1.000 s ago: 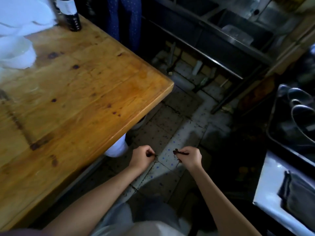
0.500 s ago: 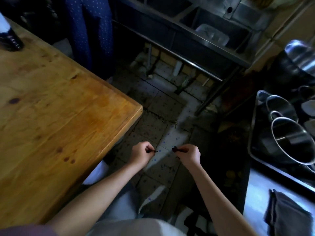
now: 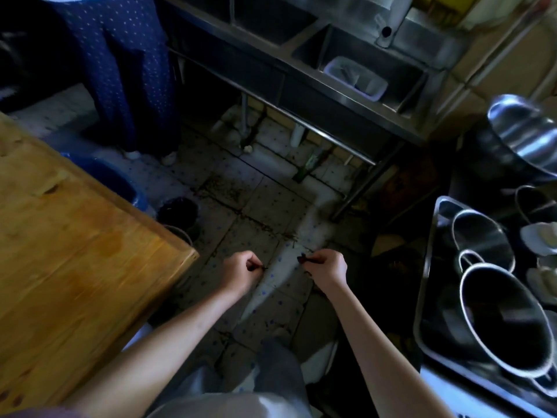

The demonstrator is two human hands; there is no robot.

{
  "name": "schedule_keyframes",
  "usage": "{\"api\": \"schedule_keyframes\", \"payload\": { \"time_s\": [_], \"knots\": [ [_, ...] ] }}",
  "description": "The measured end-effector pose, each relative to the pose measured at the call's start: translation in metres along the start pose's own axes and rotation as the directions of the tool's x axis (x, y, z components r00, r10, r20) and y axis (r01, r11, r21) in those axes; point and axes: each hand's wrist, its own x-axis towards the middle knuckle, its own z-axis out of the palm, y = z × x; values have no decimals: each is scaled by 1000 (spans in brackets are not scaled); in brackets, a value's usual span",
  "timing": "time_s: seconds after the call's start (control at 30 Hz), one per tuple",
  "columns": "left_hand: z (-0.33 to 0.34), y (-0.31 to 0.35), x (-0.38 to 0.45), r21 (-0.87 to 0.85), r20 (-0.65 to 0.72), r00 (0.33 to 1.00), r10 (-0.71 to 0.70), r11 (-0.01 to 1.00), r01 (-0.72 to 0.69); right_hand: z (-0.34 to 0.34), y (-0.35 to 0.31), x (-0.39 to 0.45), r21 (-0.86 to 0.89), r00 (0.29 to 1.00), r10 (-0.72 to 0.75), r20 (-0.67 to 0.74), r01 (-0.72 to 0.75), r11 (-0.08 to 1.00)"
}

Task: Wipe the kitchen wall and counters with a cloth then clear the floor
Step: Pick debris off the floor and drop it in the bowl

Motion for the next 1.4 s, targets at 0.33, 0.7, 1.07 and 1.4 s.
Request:
{"api": "schedule_keyframes", "payload": {
  "time_s": [0.33, 0.7, 1.07, 1.4],
  "knots": [
    [19, 43, 83, -62, -141, 980, -137, 990, 129, -25, -34, 128, -136, 977, -131, 168, 155, 979],
    [-20, 52, 181, -102, -259, 948, -185, 981, 164, 5, -114, 211, -158, 943, -167, 288, 219, 963],
    [-56, 45, 243, -185, -330, 866, -376, 925, 331, 51, -193, 279, -147, 895, -190, 403, 269, 952],
    [-88, 13, 278, -352, -513, 614, -600, 799, 488, 134, -268, 334, -217, 710, -262, 654, 508, 834]
  ]
}}
